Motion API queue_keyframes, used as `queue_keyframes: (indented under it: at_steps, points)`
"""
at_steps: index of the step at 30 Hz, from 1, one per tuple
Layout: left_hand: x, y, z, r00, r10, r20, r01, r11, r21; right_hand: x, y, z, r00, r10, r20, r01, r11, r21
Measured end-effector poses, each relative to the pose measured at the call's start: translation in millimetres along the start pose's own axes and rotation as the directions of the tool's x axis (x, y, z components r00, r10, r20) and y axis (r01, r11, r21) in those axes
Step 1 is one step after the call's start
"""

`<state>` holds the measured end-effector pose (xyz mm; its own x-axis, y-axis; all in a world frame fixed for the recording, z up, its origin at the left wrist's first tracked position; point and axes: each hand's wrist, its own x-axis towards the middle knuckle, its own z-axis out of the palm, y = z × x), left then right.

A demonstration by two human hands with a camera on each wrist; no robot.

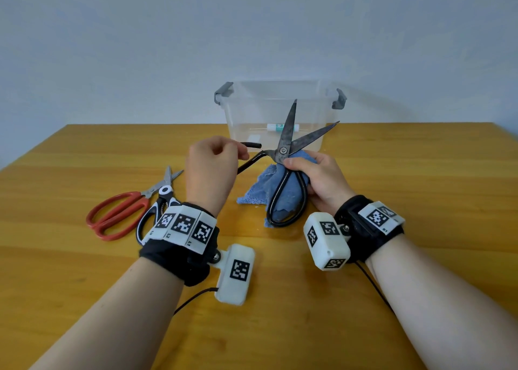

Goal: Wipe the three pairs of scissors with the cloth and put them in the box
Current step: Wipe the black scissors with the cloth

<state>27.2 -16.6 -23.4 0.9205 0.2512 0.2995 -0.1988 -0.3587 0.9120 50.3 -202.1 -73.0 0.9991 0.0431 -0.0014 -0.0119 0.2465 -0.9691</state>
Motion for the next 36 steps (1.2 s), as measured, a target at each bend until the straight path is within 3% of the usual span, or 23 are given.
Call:
queue_keyframes:
  at_steps: [3,5,7,9,15,27,30,36]
  points:
    - [-2.0,5.1,-1.3,0.965,-0.157,0.211,0.172,0.984,-0.055,-2.3,-1.9,1.1,1.000,0.001,0.007,-0.001,1.000,0.011]
    - [-5.4,6.8,-0.6,0.880,-0.237,0.410,0.224,0.971,0.082,-3.3,-1.7,1.2,1.000,-0.010,0.021,0.011,0.999,-0.030]
    - [-9.5,7.6,1.3,0.810,-0.285,0.512,0.221,0.958,0.184,-4.1,-1.0,1.3,0.997,-0.025,0.066,0.030,0.997,-0.077]
    - [-12.0,6.6,3.8,0.804,-0.318,0.502,0.243,0.947,0.211,-4.1,0.2,1.0,0.994,-0.024,0.103,0.037,0.992,-0.124]
    - [-14.7,5.3,3.1,0.879,-0.358,0.315,0.319,0.933,0.169,-6.9,0.6,4.4,0.994,-0.014,0.110,0.037,0.977,-0.209]
    - [-14.5,21.6,-11.9,0.754,-0.546,0.366,0.404,0.824,0.397,-10.0,-0.3,0.5,0.967,0.036,0.252,0.029,0.968,-0.248]
    - [-14.5,22.6,-9.5,0.749,-0.549,0.372,0.421,0.827,0.372,-6.2,1.3,1.7,0.978,0.030,0.207,0.016,0.975,-0.220]
    - [-7.2,22.1,10.7,0.817,-0.453,0.358,0.405,0.891,0.204,-1.6,2.6,0.4,0.999,0.000,0.039,0.006,0.988,-0.152]
